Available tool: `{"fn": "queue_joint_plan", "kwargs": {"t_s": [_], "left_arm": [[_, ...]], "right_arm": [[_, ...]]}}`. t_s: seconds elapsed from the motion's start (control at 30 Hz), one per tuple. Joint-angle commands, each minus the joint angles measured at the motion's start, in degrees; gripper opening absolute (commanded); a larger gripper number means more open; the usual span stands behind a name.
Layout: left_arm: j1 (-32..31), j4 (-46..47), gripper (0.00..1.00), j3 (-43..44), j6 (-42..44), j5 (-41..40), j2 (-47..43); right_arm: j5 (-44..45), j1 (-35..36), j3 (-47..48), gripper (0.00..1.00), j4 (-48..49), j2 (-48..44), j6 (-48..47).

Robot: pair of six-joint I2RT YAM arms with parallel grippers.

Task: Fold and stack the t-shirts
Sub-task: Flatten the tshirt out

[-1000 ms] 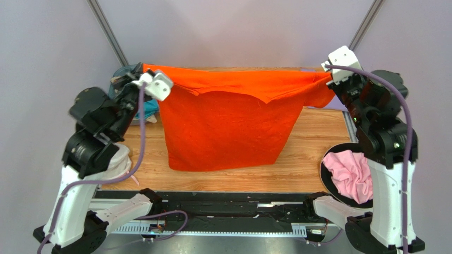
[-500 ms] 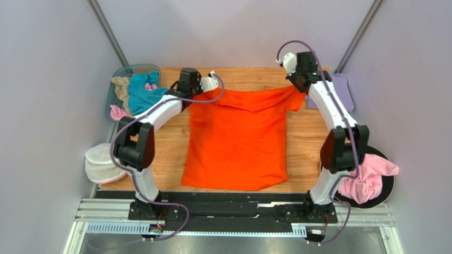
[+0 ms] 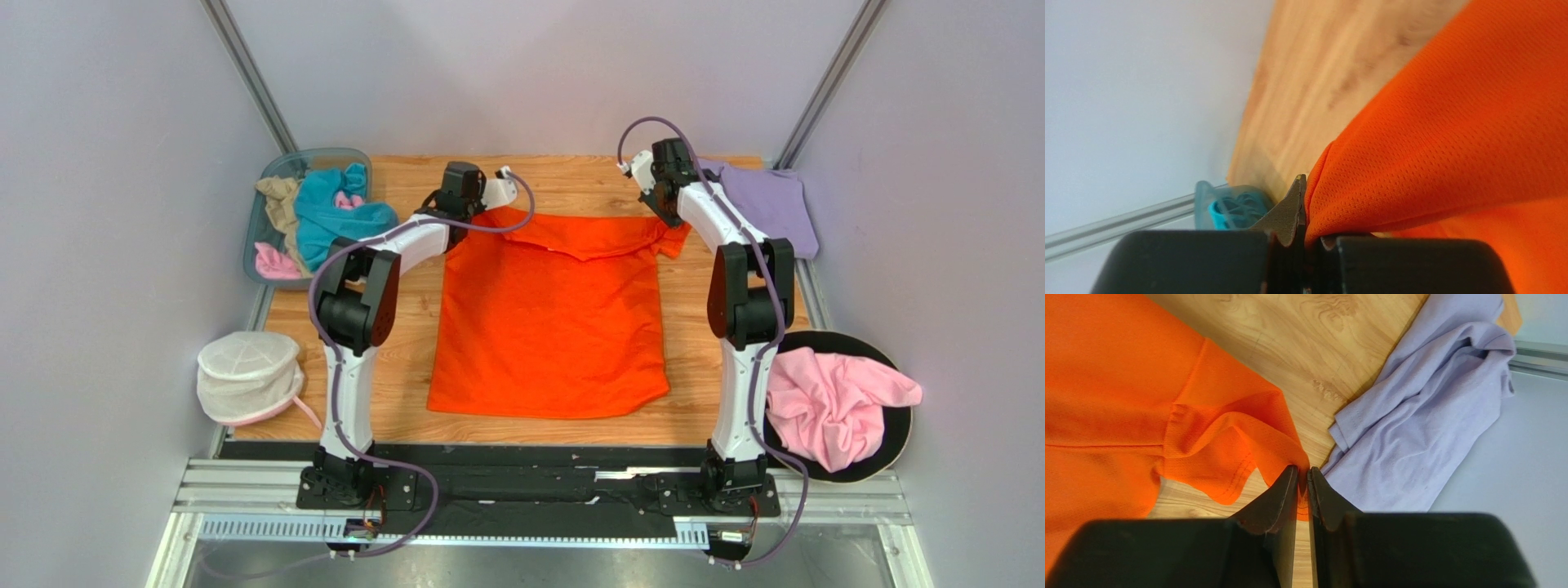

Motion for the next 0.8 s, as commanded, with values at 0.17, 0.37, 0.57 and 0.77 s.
{"fn": "queue_joint_plan", "kwargs": {"t_s": [0.17,0.37,0.57,0.77], "left_arm": [[-0.01,7.62,0.00,11.68,0.82,-8.13,5.54],[0.08,5.43,0.00,16.17,1.09,-9.11,8.27],[0.08,6.92,0.43,15.38,2.76,-10.95,9.24],[0.08,10.26,0.70,15.29,3.46,-15.34,9.33]], "right_arm": [[3.91,0.89,7.61,0.04,4.95,1.98,1.41],[4.96,0.89,10.70,0.15,4.07,4.45,1.23],[5.75,1.41,9.29,0.34,5.22,4.80,1.49],[6.55,1.94,7.45,0.38,5.30,3.67,2.19]]}}
